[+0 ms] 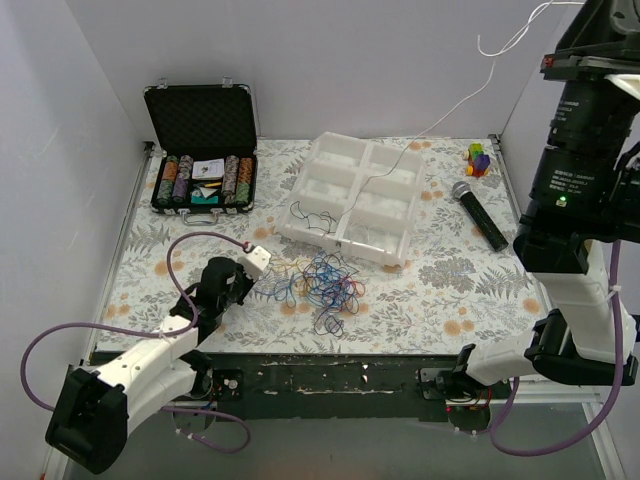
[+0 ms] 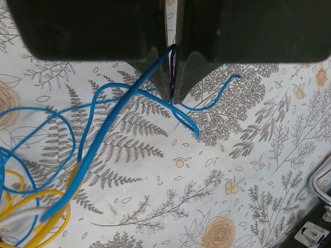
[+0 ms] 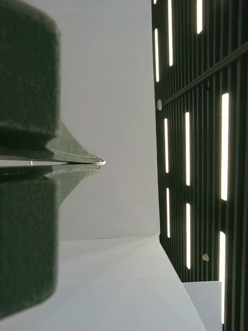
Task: Untangle the cables
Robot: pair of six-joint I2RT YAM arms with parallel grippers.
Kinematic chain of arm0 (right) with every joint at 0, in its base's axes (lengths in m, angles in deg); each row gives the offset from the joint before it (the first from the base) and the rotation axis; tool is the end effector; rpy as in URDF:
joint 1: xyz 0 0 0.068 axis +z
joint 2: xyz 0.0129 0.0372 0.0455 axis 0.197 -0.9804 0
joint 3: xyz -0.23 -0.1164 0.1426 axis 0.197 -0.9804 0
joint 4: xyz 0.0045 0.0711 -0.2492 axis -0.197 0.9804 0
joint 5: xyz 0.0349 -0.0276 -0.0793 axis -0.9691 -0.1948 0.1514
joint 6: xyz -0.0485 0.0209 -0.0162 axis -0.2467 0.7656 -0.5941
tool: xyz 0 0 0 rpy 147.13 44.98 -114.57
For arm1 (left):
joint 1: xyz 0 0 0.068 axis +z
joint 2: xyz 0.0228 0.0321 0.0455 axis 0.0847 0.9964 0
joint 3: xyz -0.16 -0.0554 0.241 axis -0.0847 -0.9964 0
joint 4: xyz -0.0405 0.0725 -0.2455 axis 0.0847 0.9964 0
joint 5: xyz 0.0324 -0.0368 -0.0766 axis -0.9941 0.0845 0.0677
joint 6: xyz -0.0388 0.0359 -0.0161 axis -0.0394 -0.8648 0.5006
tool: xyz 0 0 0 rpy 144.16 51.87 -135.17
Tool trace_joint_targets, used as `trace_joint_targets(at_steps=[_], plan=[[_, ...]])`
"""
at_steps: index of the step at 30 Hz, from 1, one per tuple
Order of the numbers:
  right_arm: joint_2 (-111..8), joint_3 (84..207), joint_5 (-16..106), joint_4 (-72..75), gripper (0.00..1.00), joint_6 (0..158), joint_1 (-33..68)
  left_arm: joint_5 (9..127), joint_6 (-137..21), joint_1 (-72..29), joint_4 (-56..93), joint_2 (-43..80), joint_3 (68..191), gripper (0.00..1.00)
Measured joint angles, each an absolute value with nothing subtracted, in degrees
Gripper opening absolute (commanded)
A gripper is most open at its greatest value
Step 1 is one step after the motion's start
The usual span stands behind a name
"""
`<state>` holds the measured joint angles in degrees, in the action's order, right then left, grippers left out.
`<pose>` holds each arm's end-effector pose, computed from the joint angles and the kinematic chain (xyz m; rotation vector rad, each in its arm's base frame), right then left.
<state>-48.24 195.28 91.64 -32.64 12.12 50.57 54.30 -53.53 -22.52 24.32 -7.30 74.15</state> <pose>0.0664 0.0748 0.7150 0.1923 0.6614 -0.0245 0.1447 -0.0708 0.1837 0.1613 2.2209 -0.3141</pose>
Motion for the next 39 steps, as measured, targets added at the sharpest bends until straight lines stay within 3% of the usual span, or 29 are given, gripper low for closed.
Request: trace_joint_targets(at_steps=[15,30,39], plan=[[-44.96,196.52,90.42,-34.89,0.01,12.68,50.52,54.37,-56.41,-12.27,19.2,1.75,72.89,0.0],[-46.71,188.81,90.86,-32.35,0.01,16.73,50.52,71.37,-53.7,-11.74,27.38,-10.77,85.06,0.0],[-50.62,183.23,90.64,-27.13,0.01,23.05,47.51,74.61,-53.46,-11.76,32.41,-13.53,88.58,0.0]])
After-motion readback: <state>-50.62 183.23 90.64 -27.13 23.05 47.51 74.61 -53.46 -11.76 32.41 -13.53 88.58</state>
